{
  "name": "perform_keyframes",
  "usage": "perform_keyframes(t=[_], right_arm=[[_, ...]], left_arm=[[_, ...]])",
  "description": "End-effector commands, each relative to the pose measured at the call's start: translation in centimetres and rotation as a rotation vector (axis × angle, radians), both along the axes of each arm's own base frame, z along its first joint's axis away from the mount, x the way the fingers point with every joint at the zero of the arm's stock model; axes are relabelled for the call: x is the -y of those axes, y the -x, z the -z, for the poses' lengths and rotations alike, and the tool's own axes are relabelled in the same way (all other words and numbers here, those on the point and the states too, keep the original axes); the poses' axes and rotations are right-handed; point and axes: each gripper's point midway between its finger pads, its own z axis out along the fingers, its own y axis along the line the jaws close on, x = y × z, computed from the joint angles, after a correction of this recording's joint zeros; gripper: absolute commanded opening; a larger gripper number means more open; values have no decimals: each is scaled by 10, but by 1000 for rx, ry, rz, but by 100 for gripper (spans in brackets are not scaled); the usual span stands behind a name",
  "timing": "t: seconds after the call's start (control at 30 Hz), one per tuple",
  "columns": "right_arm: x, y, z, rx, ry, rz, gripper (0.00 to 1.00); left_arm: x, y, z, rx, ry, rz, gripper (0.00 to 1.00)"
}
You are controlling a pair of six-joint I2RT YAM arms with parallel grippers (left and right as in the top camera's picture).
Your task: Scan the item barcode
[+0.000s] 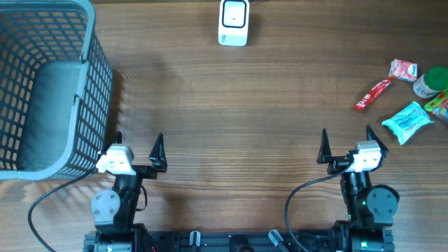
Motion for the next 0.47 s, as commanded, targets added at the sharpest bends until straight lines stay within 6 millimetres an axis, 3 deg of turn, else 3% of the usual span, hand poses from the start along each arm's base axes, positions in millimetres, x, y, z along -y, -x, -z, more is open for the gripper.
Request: perform_keyframes(t=[0.0, 0.43], right_arm=[[2, 0, -3, 12, -9, 14, 100], [2, 0, -2, 11, -9, 14, 100]], left_arm=[[-1, 0, 2, 4, -23, -5, 100], [-1, 0, 2, 4, -23, -5, 100]])
